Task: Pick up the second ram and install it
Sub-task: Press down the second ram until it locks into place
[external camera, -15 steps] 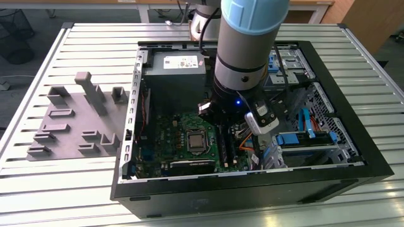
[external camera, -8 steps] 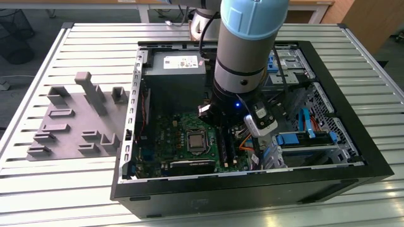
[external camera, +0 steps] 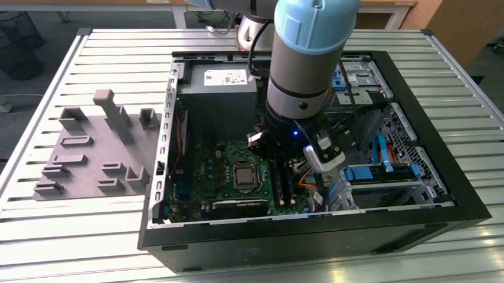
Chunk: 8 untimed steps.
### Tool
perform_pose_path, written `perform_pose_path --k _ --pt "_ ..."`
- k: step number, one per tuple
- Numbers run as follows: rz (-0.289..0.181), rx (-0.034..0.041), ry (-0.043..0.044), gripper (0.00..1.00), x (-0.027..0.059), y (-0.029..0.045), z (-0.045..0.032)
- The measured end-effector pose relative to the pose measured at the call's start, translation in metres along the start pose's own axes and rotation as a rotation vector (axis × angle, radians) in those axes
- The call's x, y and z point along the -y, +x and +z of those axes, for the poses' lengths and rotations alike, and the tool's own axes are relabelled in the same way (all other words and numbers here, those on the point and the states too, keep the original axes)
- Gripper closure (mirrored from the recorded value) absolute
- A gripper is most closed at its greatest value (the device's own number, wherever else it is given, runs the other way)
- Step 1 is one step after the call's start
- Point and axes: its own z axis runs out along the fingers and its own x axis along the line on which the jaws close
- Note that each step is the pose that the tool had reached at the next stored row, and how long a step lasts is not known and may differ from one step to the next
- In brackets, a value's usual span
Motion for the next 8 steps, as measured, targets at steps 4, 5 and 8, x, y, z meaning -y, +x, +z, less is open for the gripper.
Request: perform_pose_path --k 4,5,8 --pt "0.0 0.0002 -0.0014 0.89 -0.0004 -0.0001 -0.0015" --pt "0.0 0.001 -0.004 0.89 -0.0008 -0.0002 -0.004" --pt "0.0 -0.0002 -0.0006 0.89 -0.0005 -0.0002 -0.0182"
